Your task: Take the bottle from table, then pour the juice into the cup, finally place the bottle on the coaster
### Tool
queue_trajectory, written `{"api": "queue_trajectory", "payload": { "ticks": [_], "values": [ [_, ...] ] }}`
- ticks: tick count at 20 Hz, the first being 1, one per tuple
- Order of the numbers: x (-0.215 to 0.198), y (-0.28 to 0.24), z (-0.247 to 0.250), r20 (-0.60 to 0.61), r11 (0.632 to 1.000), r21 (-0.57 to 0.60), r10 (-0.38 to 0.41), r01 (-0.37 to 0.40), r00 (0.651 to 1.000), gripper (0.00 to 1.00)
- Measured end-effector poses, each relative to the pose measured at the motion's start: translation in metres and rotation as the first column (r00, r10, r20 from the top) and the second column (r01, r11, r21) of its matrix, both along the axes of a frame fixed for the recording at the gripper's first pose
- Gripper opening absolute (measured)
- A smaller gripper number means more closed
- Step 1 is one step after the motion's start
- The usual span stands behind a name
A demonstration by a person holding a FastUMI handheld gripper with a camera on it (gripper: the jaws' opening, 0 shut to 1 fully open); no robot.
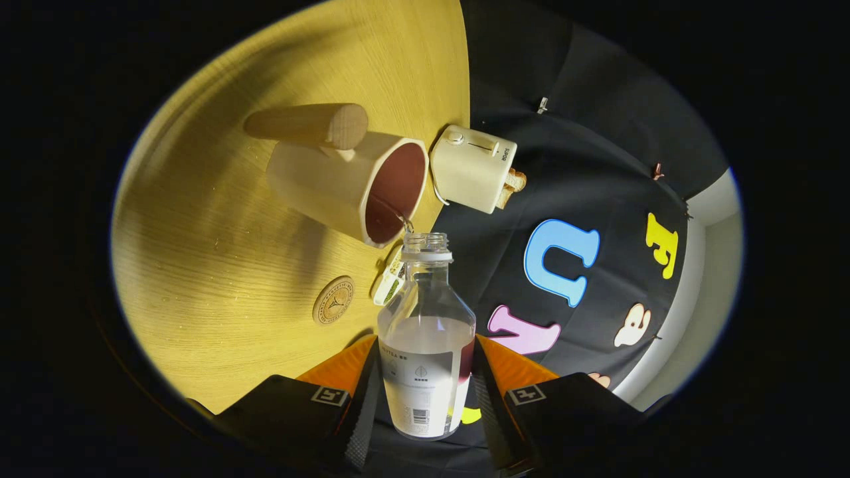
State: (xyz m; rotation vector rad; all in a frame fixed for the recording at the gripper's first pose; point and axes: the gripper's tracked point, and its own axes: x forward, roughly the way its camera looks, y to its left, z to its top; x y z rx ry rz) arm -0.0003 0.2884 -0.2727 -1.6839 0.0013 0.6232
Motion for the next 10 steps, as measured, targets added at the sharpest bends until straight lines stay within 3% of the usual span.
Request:
{"api": "queue_trajectory", "payload": {
  "ticks": [10],
  "values": [
    [0.0,0.0076,0.0065,0.034,0.997,-0.047,0.064,-0.062,0.997,0.71]
  ]
}}
